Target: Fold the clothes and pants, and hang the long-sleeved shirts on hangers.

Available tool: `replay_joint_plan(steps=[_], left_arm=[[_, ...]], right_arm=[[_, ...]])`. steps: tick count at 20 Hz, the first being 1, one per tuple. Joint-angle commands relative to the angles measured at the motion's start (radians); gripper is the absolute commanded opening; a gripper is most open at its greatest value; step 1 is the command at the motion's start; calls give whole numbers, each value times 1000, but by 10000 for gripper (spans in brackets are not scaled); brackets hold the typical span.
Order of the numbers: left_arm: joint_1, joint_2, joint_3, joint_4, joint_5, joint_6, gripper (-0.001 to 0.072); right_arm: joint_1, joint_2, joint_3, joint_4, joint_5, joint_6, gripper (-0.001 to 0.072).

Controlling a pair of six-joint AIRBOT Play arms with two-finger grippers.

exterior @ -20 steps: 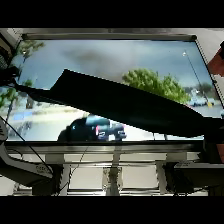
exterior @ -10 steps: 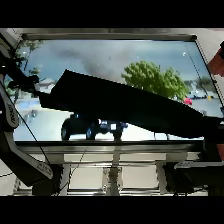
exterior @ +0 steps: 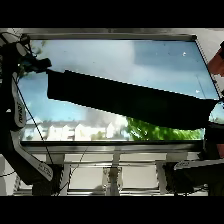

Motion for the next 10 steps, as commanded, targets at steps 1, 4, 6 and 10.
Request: replay_joint_plan(steps=[1,4,6,10], left_arm=[[-44,-7,1,-19,188,-17,36],[-47,-24,0,-19,190,-17,37],[-47,-30,0,-19,196,-17,46],[-47,-33,0,-53,230,-16,440]], right_arm=[[19,-42,0,0,-23,58,29],[31,-62,0,-1,-31,58,30],[37,-64,0,2,-51,58,31],[42,-63,0,14,-97,58,340]])
